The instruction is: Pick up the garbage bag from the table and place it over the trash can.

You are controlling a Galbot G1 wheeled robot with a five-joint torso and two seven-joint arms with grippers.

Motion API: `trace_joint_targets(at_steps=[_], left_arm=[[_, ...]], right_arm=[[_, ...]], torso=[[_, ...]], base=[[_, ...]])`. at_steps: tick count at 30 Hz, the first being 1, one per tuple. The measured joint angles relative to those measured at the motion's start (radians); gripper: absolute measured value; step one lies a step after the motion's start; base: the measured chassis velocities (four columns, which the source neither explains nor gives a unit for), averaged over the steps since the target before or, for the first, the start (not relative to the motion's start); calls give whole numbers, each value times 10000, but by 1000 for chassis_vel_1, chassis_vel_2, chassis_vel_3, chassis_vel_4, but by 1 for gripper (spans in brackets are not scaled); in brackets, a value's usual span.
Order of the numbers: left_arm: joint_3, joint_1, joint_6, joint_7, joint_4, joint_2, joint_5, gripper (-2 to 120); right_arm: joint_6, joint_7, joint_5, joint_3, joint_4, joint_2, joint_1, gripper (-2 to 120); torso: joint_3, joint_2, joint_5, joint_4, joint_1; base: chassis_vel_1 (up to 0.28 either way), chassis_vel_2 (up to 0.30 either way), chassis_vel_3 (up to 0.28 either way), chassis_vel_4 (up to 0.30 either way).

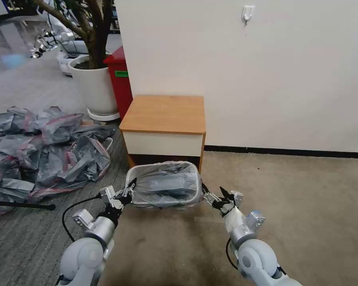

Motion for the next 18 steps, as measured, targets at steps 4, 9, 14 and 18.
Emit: trace_joint_targets(at_steps=[4, 9, 14, 18], left_arm=[[-12, -92, -24, -32, 79, 11, 1, 5], [0, -204, -87, -168, 97, 19, 72, 5], [38, -220, -224, -199, 93, 20, 515, 5], [83, -120, -355, -200, 18, 25, 1199, 5]], right_arm=[[-103, 575, -1208, 287, 283, -300, -137, 100], [154, 418, -3123, 602, 782, -976, -413, 99], [674, -215, -4590, 695, 1428, -1541, -652, 86], [1262, -850, -5983, 666, 1961, -2028, -787, 74]], torso=[[0, 0, 1, 0, 0], [0, 0, 0, -1, 0], [0, 0, 0, -1, 0], [0, 0, 0, 0, 0]], base=[[0, 0, 0, 0], [0, 0, 0, 0], [0, 0, 0, 0], [0, 0, 0, 0]])
